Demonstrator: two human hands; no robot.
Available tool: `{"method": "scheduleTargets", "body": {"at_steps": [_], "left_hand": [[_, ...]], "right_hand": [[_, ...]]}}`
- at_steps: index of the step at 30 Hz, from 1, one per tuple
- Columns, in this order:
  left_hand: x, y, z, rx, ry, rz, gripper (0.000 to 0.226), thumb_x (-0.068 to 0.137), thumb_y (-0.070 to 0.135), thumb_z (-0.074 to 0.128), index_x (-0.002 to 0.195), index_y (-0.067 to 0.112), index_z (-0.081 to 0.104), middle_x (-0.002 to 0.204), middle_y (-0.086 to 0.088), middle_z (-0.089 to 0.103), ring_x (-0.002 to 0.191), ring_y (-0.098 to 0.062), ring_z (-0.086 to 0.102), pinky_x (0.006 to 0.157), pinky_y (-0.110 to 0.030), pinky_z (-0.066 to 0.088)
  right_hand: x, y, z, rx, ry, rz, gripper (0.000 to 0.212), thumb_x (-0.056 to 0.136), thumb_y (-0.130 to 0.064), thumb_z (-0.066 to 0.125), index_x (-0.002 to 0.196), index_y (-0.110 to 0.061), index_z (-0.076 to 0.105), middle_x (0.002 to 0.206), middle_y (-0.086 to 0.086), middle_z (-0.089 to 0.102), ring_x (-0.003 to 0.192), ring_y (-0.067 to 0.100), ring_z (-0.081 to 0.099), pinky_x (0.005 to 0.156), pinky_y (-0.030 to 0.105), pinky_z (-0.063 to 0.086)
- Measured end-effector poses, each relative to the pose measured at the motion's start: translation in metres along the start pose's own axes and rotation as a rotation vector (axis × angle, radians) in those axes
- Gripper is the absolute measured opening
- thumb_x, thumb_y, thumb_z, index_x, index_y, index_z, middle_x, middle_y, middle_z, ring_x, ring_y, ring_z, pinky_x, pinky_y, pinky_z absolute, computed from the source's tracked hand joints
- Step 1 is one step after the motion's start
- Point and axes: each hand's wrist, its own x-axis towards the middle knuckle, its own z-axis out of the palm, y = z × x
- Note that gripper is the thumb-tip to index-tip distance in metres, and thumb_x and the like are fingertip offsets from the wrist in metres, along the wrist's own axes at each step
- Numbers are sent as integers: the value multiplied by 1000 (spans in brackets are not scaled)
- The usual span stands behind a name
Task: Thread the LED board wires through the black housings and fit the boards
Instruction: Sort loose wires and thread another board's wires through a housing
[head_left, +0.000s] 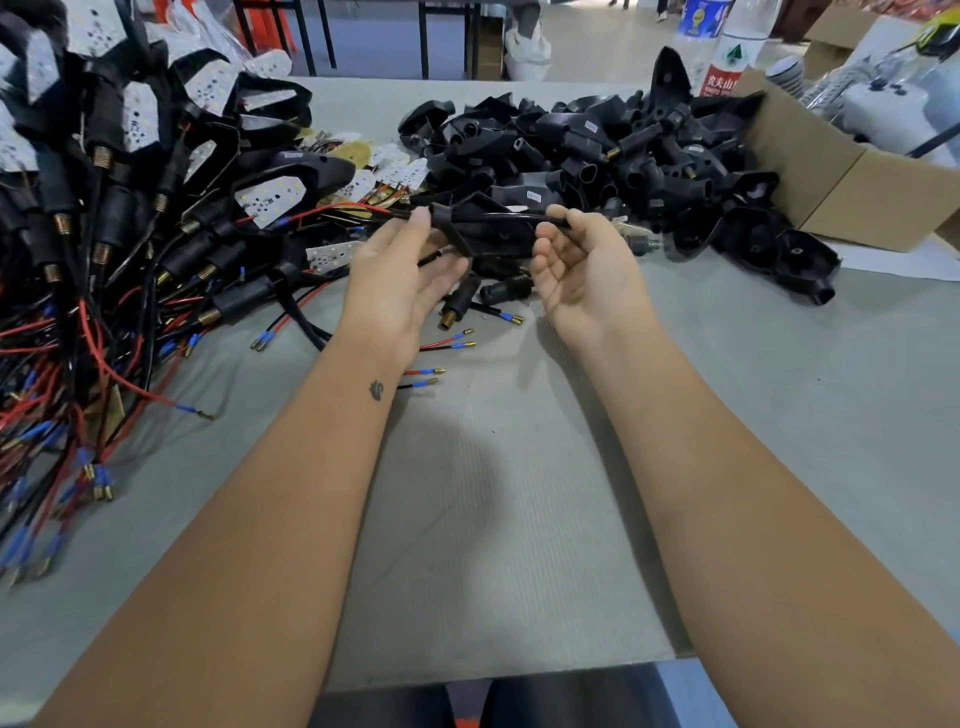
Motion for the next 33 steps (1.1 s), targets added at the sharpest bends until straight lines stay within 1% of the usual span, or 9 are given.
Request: {"method": "scheduleTargets", "body": {"at_steps": [5, 8, 13, 15, 18, 21, 23, 28, 33], "left_hand": [[-1, -1, 2, 18, -35, -6, 21, 102, 20, 51, 93, 12, 69, 87, -3, 75, 82, -18, 73, 73, -25, 57], [-1, -1, 2, -28, -11, 24, 20, 102, 21, 49, 92, 13, 64, 91, -3, 75, 83, -18, 74, 72, -25, 57], [-2, -2, 2, -41, -11, 60, 22, 103, 22, 47, 91, 16, 63, 88, 2, 75, 83, -18, 74, 71, -25, 57], [-2, -2, 2, -44, 5, 74, 23, 103, 22, 47, 89, 16, 63, 82, 6, 76, 79, -17, 74, 69, -24, 56], [-2, -1, 2, -45, 58, 79, 22, 103, 23, 47, 88, 15, 61, 75, 9, 75, 73, -14, 73, 67, -22, 56], [-3, 1, 3, -42, 86, 74, 22, 103, 22, 47, 88, 15, 60, 74, 8, 73, 72, -15, 71, 67, -23, 57], [-4, 0, 4, -33, 98, 71, 22, 103, 22, 47, 87, 14, 59, 77, 6, 72, 71, -15, 69, 67, -22, 56], [-2, -1, 3, -25, 153, 69, 21, 104, 22, 46, 90, 14, 59, 96, -1, 68, 85, -19, 70, 71, -24, 58], [-1, -1, 2, 0, 150, 88, 24, 105, 26, 42, 92, 18, 61, 108, -5, 66, 95, -22, 69, 81, -29, 59]], "right_hand": [[-2, 7, 7, -290, -80, -37, 13, 97, -10, 51, 91, -5, 62, 60, 4, 63, 49, 9, 58, 51, 18, 50], [-2, 5, 5, -206, -92, -2, 15, 98, -16, 54, 94, -5, 62, 64, 4, 64, 52, 9, 61, 54, 19, 53], [1, 0, 1, -61, 43, 11, 24, 97, -27, 57, 90, -4, 59, 69, 6, 61, 53, 11, 60, 54, 20, 53], [2, -2, 0, -51, 91, -23, 21, 97, -25, 56, 89, -5, 57, 68, 6, 59, 54, 14, 58, 53, 22, 52], [3, -9, -3, -27, 99, -72, 9, 95, -8, 46, 94, -8, 55, 80, 10, 64, 62, 20, 63, 59, 26, 55], [6, -9, -8, -68, 50, -62, 49, 86, 13, 33, 126, -12, 48, 114, 16, 62, 85, 28, 69, 75, 33, 58], [8, -6, -9, -146, 56, -77, 60, 83, 21, 34, 134, -8, 47, 119, 13, 57, 89, 28, 68, 80, 33, 58], [9, -5, -8, -339, 100, -180, 21, 92, 4, 51, 102, -10, 61, 98, 11, 66, 66, 18, 64, 60, 25, 53], [7, -7, -9, -576, 127, -237, 14, 87, -7, 55, 78, -14, 61, 78, 3, 64, 56, 13, 57, 49, 21, 44]]}}
